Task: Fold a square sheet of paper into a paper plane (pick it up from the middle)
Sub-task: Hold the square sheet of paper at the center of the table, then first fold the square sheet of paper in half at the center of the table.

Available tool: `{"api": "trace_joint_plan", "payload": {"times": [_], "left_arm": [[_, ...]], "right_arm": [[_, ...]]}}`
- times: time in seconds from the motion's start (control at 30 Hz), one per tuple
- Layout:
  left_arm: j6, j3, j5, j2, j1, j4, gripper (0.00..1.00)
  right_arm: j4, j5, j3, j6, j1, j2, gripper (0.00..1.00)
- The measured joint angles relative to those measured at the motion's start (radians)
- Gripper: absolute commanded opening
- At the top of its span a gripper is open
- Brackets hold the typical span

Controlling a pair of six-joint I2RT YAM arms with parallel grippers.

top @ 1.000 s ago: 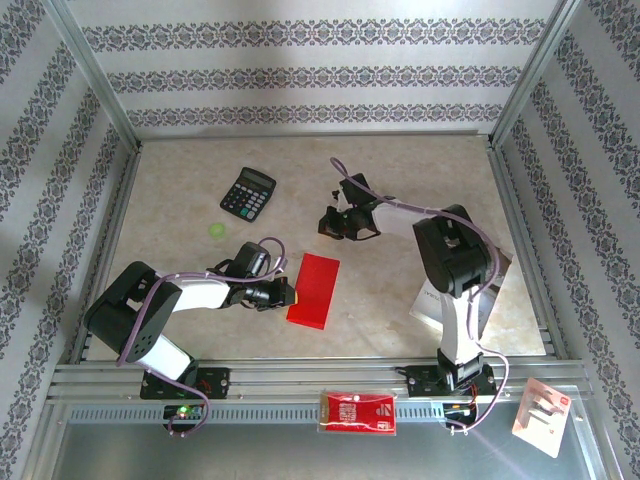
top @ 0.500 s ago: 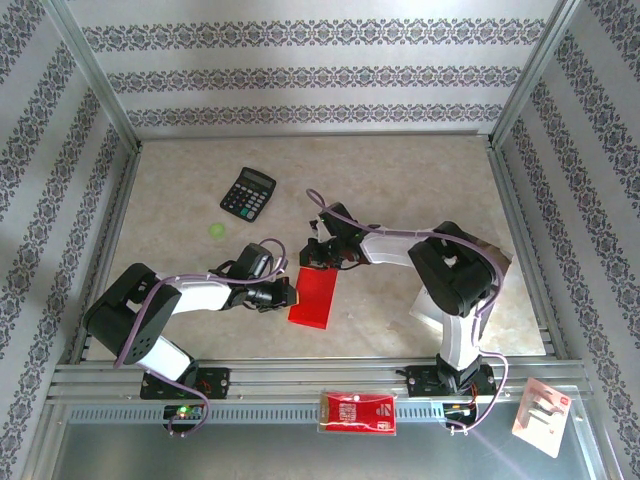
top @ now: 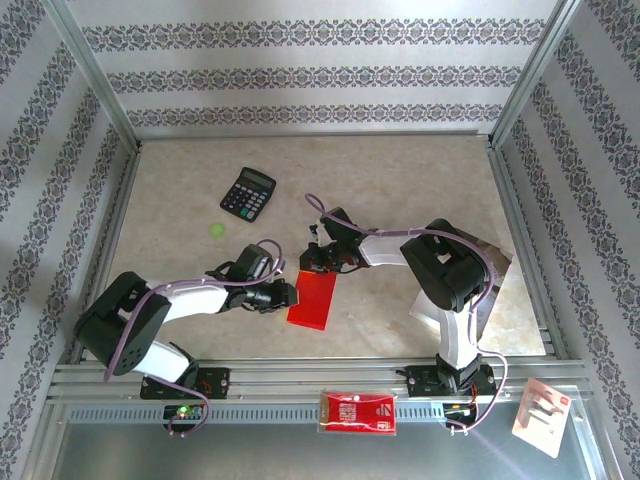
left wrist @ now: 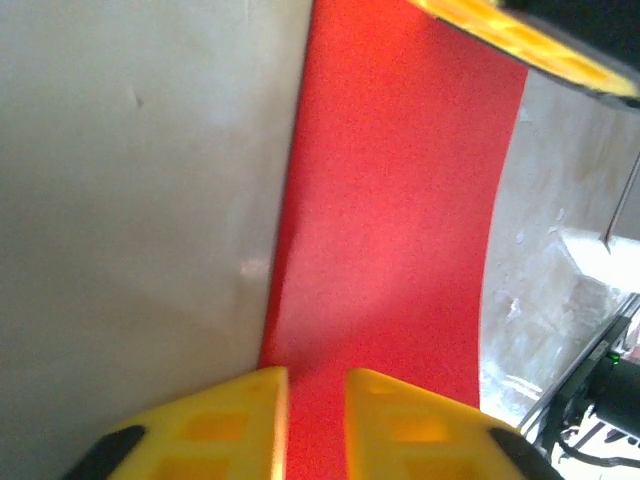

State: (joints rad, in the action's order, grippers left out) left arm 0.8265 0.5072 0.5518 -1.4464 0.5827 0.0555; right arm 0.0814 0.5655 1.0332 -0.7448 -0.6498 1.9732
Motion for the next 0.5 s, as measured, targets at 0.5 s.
{"api": "trace_joint_plan", "payload": {"times": [0.5], "left_arm": [[-0.043, 0.126, -0.020, -0.100, -0.037, -0.039, 0.00]], "right_arm": [[0.043, 0.024, -0.022, 0.016, 0.006, 0.000, 0.00]]}}
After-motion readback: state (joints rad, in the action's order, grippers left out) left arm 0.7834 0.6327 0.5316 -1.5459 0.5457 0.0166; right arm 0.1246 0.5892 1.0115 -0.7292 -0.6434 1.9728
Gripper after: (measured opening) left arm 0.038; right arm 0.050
